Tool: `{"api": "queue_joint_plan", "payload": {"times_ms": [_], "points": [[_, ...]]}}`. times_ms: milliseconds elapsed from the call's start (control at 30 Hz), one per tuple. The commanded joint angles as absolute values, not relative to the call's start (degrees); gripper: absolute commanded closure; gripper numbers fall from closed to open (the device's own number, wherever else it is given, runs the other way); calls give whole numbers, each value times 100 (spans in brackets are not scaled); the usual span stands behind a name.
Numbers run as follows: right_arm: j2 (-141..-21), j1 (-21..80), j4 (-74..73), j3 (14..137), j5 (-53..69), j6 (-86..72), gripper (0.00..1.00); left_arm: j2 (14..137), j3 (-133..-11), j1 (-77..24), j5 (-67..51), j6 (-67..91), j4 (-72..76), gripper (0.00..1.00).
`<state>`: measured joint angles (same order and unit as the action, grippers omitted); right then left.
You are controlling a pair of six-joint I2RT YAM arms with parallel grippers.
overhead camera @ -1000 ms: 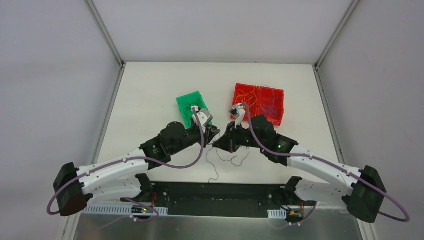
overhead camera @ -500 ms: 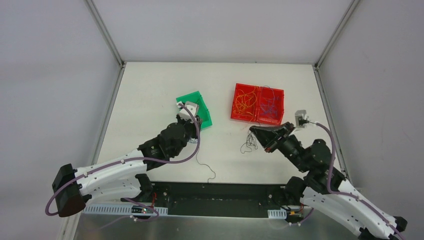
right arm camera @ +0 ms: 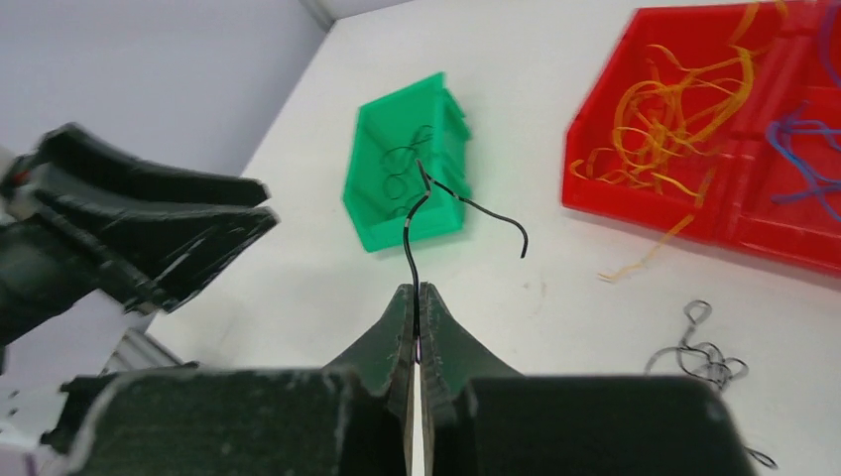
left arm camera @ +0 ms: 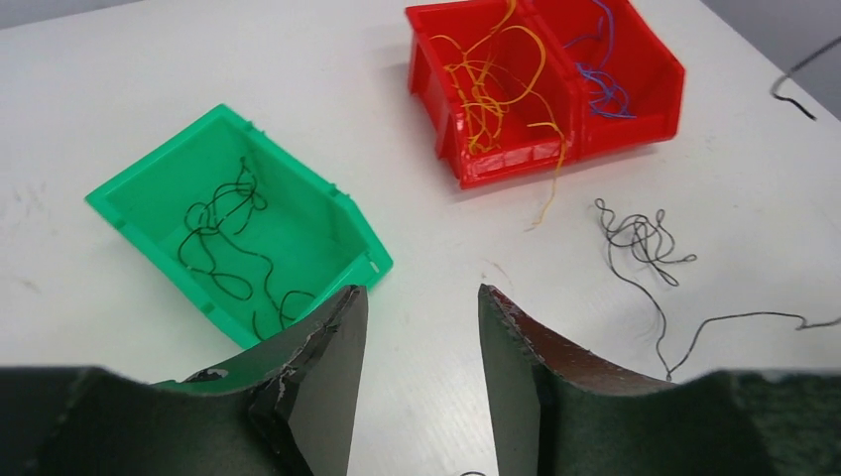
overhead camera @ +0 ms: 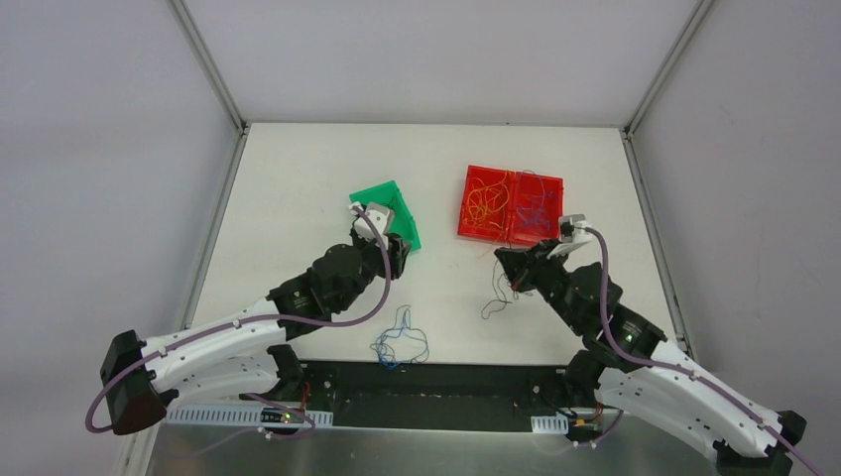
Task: Untangle the cables
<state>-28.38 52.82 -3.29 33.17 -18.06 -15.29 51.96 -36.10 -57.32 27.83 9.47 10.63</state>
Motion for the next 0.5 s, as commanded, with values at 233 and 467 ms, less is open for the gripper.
{"api": "queue_joint_plan", "payload": {"times_ms": [233,467], "points": [[-3565,5299,-3137,3703,-5246,-3627,100,5234,-3577,-5724,1634,780,1621,50],[-5212,5080,-2863,3664,-4615,-3469,95,5240,-3588,-5723,1520,849,1626,50]]}}
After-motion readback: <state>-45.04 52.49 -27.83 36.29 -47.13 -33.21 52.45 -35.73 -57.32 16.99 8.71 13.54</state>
